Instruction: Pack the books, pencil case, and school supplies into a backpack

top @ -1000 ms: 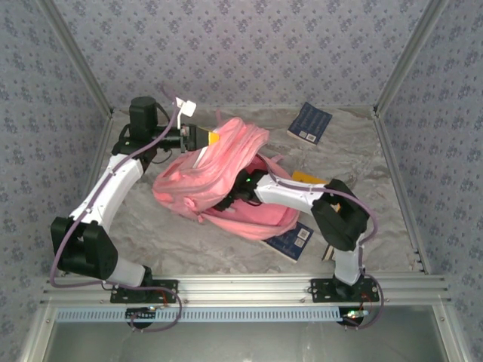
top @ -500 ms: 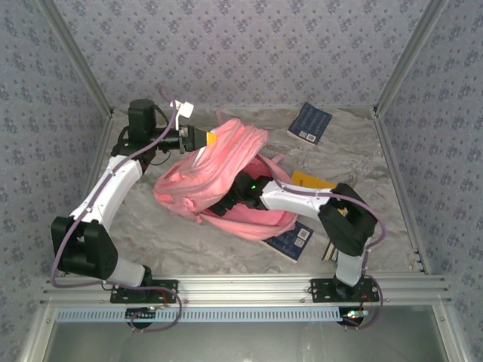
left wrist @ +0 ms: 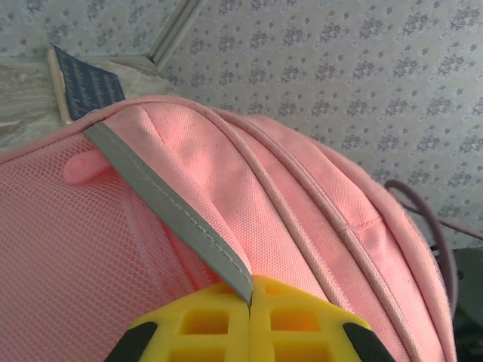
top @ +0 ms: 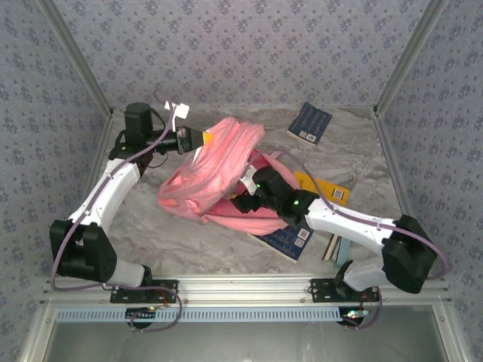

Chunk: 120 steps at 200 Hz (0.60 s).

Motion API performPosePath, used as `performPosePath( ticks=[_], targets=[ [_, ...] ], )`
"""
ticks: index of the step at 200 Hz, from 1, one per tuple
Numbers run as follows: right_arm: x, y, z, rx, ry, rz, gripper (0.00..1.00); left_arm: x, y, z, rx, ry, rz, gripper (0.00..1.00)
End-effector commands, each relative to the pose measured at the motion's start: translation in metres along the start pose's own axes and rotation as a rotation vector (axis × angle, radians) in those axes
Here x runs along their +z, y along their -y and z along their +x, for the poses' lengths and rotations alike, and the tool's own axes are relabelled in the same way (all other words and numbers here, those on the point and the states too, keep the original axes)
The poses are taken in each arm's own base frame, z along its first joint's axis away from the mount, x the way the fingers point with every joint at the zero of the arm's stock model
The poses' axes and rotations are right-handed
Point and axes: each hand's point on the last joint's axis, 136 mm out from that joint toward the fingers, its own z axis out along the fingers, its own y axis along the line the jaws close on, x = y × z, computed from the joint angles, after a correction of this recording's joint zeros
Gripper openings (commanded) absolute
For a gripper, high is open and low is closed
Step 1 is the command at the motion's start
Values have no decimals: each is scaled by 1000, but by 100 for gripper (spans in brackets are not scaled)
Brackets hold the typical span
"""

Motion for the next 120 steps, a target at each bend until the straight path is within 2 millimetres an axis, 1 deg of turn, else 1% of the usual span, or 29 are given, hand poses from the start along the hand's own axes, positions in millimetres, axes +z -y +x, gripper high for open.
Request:
performPosePath(
  ticks=[1,14,29,37,46,73,84,94,120],
  targets=[
    [-20,18,-4,53,54,68,80,-15,16,-28,166,102,-44,0],
    [-28,28,0,86,45,100,78,-15,15,-29,160,109,-60,0],
    [-39,47,6,214,11,170,79,-19,16,-32,162,128,-81,0],
    [-45,55,13,290,-23,188,79,-22,19,-36,170,146,-99,0],
    [-52,62,21,362,-60,209,80,-26,16,-39,165,168,-137,0],
    [-74,81,47,519,-157,308,82,-38,17,-44,155,265,-207,0],
    [-78,83,58,577,-196,307,82,-40,20,-42,168,277,-211,0],
    [-80,81,66,610,-220,299,82,-37,21,-37,175,255,-199,0],
    [-79,84,78,643,-253,310,82,-26,20,-28,168,208,-156,0]
  ],
)
